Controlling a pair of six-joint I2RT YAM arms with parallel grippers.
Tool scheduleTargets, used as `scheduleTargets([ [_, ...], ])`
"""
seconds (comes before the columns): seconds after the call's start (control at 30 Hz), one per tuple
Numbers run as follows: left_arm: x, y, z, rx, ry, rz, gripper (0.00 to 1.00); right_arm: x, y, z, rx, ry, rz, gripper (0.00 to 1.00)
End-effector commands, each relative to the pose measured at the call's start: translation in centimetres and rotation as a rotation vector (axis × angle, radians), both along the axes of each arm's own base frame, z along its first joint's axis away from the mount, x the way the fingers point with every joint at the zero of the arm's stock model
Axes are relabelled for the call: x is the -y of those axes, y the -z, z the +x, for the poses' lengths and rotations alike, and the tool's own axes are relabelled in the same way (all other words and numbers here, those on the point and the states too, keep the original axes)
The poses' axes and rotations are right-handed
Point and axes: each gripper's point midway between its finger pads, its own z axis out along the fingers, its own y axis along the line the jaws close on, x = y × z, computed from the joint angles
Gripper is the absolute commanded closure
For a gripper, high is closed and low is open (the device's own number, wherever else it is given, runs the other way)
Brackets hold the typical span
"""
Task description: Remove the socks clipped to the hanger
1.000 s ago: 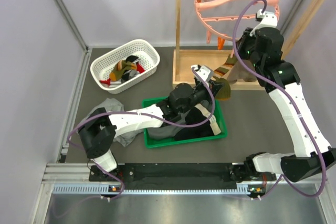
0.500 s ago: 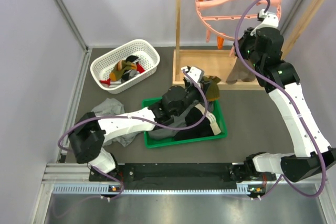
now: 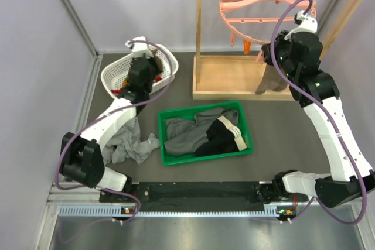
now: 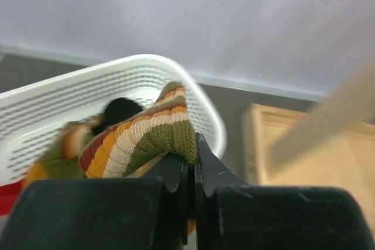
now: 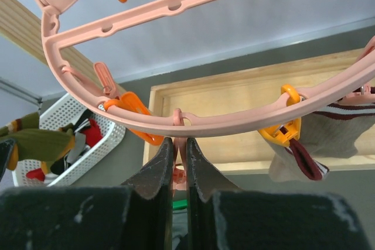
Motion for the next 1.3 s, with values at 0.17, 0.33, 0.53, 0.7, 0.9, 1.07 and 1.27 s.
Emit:
scheduleTargets([
  [0.17, -9.4, 6.4, 6.7, -0.208, -0.173, -0.093, 1.00, -1.1, -4.0, -1.3, 0.120, -0.048, 0.079, 1.00],
  [0.33, -10.2, 9.0, 9.3, -0.260, -0.145, -0.052, 0.83, -1.6, -3.8, -1.5, 0.115, -0.070, 0.110, 1.00],
  [0.53, -9.8, 8.5, 9.4, -0.285, -0.131, -0.068, 0.22, -1.7, -4.0, -1.6, 0.115, -0.076, 0.114, 1.00],
  [0.7, -7.7, 3.3, 7.8, -0.190, -0.012, -0.078, 0.01, -2.0, -4.1, -1.7, 0.107, -0.086, 0.140, 1.00],
  [0.9, -3.4, -1.8, 4.1, -0.040, 0.154, -0.054, 0.01, -2.7, -4.7, -1.6, 0.106, -0.105, 0.198, 1.00],
  [1.07, 3.7, -4.1, -0.9, 0.085, 0.404, -0.055, 0.01, -3.4, -5.3, -1.7, 0.107, -0.129, 0.248, 1.00],
  [1.27, 12.7, -4.7, -6.5, 0.203, 0.607, -0.042, 0.01, -4.3, -5.0, -1.9, 0.092, -0.157, 0.319, 1.00],
])
